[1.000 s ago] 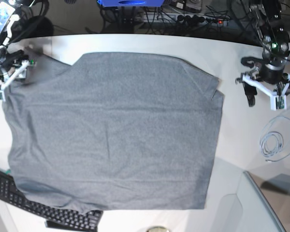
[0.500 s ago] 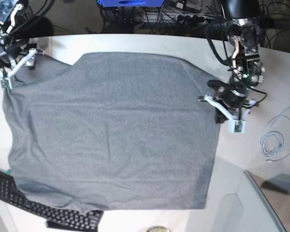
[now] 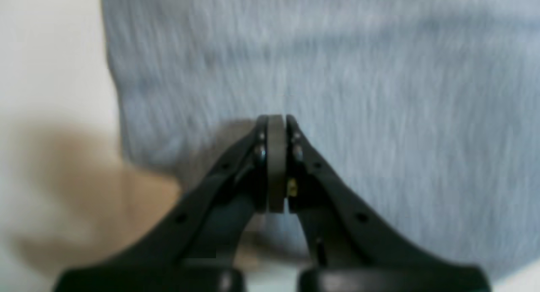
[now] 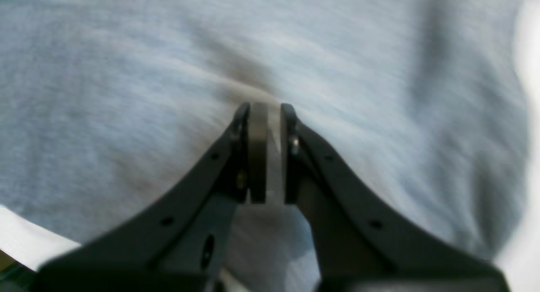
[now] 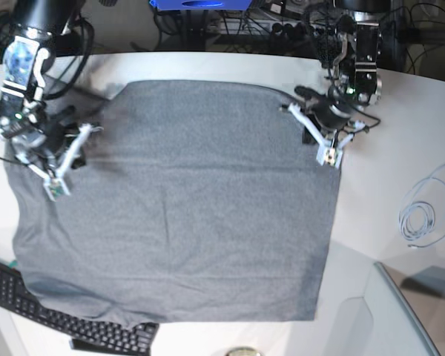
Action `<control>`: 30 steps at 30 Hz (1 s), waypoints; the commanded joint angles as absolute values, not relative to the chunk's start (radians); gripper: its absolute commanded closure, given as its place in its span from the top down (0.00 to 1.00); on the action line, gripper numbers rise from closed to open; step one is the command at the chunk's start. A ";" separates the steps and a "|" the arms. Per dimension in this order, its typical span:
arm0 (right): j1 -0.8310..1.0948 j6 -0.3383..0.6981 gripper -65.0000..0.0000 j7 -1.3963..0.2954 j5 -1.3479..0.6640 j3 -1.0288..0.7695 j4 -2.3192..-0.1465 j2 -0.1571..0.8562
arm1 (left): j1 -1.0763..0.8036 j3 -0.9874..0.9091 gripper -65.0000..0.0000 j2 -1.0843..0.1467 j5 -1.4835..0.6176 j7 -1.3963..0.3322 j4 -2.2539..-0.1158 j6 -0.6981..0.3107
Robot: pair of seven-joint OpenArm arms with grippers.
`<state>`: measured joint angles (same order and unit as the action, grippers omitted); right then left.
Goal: Layout the t-shirt on the table in an organized manner, then fold the t-shirt properly
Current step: 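Release the shirt and smooth its collar edge with both grippers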
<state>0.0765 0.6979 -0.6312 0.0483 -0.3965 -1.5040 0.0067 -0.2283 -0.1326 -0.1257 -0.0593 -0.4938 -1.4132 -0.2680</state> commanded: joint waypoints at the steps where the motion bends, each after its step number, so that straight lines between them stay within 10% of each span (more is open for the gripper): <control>1: 0.028 0.698 0.07 -0.616 0.041 -0.371 -1.469 0.030 | -0.234 -0.136 0.00 -0.131 -0.068 -0.478 -1.437 -0.268; 20: -0.168 0.607 0.06 -0.478 0.094 -0.294 -1.013 0.028 | -0.539 -0.363 0.00 -0.150 -0.076 -0.478 -1.601 -0.268; 30: 0.111 0.627 0.07 -0.478 0.093 -0.397 -1.592 -0.035 | -0.541 -0.357 0.00 -0.142 -0.079 -0.479 -1.748 -0.268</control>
<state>0.1226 0.6285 -0.4870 0.0921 -0.3985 -1.5887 -0.0483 -0.5449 -0.3565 -0.1318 -0.0761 -0.4984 -1.7287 -0.2687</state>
